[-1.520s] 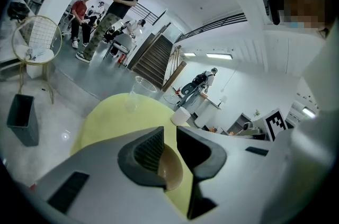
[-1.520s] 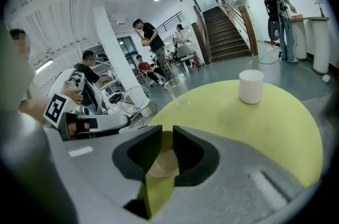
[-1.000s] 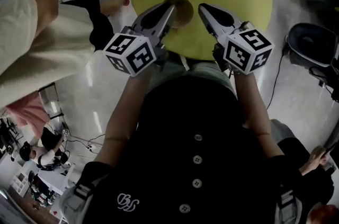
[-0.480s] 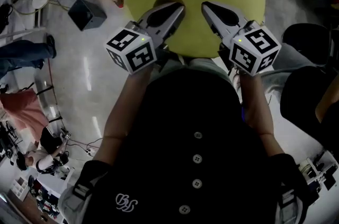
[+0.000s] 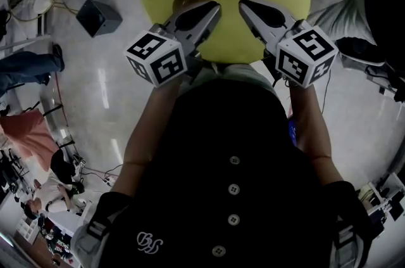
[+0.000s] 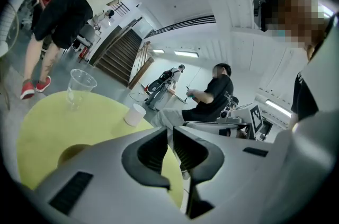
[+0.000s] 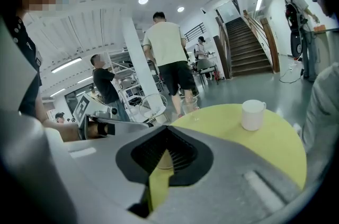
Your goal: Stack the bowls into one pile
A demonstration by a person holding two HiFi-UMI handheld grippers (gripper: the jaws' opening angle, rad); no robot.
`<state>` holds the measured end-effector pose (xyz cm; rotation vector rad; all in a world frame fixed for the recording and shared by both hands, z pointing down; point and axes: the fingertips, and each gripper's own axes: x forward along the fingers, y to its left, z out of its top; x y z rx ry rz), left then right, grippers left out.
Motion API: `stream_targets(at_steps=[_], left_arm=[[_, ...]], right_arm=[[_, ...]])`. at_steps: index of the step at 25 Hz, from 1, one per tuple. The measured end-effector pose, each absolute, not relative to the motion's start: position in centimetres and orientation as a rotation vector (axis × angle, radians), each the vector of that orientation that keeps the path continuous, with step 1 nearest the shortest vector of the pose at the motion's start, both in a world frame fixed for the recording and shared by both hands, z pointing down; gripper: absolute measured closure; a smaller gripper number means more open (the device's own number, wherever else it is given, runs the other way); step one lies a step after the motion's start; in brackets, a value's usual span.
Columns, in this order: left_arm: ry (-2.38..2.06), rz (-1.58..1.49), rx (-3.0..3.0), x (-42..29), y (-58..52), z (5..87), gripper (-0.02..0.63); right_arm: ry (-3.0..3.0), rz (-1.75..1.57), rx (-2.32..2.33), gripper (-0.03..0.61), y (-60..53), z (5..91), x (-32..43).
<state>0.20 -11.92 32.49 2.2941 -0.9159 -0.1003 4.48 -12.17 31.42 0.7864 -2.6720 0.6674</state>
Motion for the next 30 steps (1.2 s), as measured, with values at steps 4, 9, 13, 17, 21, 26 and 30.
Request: stream_targets(at_steps=[4,9,13,17,21,26,30], left_arm=[[-0.907,-0.115,2.294,0.4,-11.8,31.7,0.571],[-0.922,-0.117,2.276,0.7,-11.8,32.3,0.571],[-0.932,-0.124,2.259,0.6,-12.0,32.3,0.571],[-0.947,-0.137,2.257,0.1,-12.2,32.1,0.571],[-0.96,-0.145,2.247,-0.4,-12.4,32.6,0.571],[-0.967,-0.157,2.242,-0.4,-13.0,31.5,0.571],[-0.966,-0.151,2.24,-0.4,-12.8,31.8,0.571]], right_arm=[[-2.666,0.653,0.724,0.575,-11.7,30.8,4.4],[-2.67,0.61,0.656,0.575,-11.8,30.3,5.1],[-2.654,0.568,0.598,0.575,-11.9,29.8,5.0],[-2.647,0.544,0.565,0.575,-11.8,29.9,4.5],[-2.641,0.508,0.557,0.575,-12.0,30.5,4.1],[-2.63,0.492,0.547,0.575,-12.2,30.1,4.1],[-2.636,0.501,0.529,0.575,-11.9,30.5,4.0]])
